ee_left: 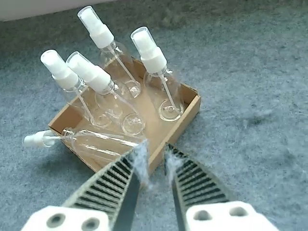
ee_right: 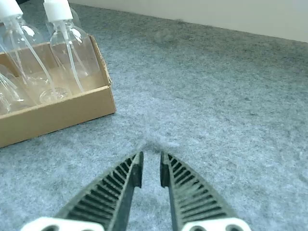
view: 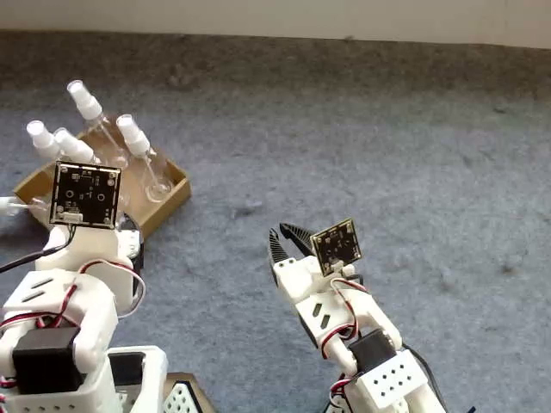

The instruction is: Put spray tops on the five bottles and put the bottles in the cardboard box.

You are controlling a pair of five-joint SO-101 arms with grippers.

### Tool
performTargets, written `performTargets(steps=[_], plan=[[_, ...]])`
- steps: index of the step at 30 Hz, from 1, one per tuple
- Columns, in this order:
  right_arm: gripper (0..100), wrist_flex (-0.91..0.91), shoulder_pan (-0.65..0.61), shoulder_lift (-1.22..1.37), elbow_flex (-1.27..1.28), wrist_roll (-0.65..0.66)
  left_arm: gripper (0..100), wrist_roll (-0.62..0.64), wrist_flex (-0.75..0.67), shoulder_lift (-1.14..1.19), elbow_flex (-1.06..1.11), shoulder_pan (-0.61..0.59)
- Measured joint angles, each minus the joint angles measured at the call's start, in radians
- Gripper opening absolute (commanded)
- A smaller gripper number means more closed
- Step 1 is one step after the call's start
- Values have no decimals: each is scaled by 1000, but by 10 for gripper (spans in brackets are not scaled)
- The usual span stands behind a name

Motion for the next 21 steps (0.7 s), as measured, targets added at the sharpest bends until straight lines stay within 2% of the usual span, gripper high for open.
performTargets(steps=[10,16,21], plan=[[58,0,0,0,0,0,5,-2,20,-186,0,0],[58,0,0,0,0,0,5,-38,21,-203,87,0],[58,0,0,0,0,0,5,-44,21,-311,176,2]])
